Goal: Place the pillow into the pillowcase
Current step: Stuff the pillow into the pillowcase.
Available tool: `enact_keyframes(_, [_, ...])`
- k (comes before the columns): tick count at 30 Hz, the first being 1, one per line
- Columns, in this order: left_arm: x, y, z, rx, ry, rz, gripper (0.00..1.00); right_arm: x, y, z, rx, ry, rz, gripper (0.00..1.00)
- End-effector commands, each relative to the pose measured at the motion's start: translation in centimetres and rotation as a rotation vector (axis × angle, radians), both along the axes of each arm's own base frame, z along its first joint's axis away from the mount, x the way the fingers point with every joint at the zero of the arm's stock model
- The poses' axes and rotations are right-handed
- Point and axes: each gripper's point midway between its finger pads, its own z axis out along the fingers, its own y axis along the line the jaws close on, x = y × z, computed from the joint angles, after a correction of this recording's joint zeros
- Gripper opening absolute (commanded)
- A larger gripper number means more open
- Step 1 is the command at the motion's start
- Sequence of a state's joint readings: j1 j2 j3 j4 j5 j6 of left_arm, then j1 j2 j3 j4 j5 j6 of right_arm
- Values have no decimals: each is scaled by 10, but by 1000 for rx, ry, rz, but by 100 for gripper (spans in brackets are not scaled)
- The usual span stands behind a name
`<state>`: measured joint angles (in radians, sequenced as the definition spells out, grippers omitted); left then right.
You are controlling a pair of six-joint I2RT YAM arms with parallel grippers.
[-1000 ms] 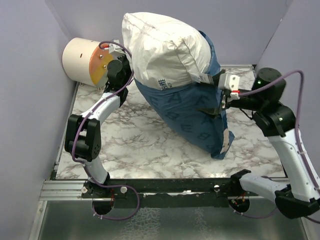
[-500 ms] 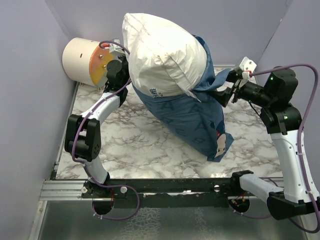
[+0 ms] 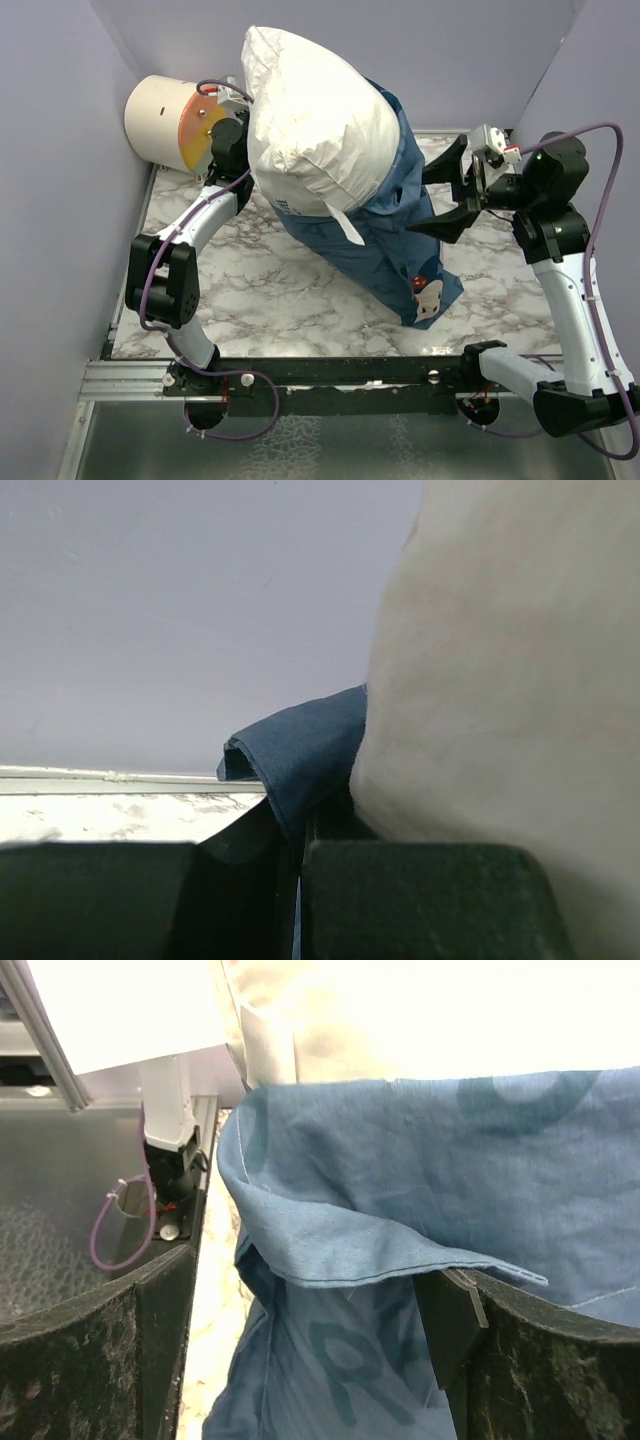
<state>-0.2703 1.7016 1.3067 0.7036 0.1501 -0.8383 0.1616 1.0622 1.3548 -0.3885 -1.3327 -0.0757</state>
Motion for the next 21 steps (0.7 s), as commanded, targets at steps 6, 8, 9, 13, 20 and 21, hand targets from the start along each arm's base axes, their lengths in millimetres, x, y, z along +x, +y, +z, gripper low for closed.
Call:
enact_keyframes(6, [-20, -1, 58, -35, -79, 15, 0, -22, 4, 25, 53, 167, 130, 89])
enact_keyframes(8, [-22, -3, 62, -32, -85, 19, 0, -11, 6, 28, 74, 250, 67, 89])
enact_keyframes(9, [-22, -5, 63, -31, -85, 18, 0, -4, 7, 29, 80, 286, 32, 89])
enact_keyframes(13, [-25, -12, 67, -29, -86, 19, 0, 18, 8, 27, 105, 416, -74, 78])
enact_keyframes(20, [-32, -14, 74, -23, -93, 27, 0, 47, -1, 39, 156, 414, -289, 6])
enact_keyframes(21, [-33, -13, 76, -19, -97, 29, 0, 47, -2, 43, 157, 396, -295, 1])
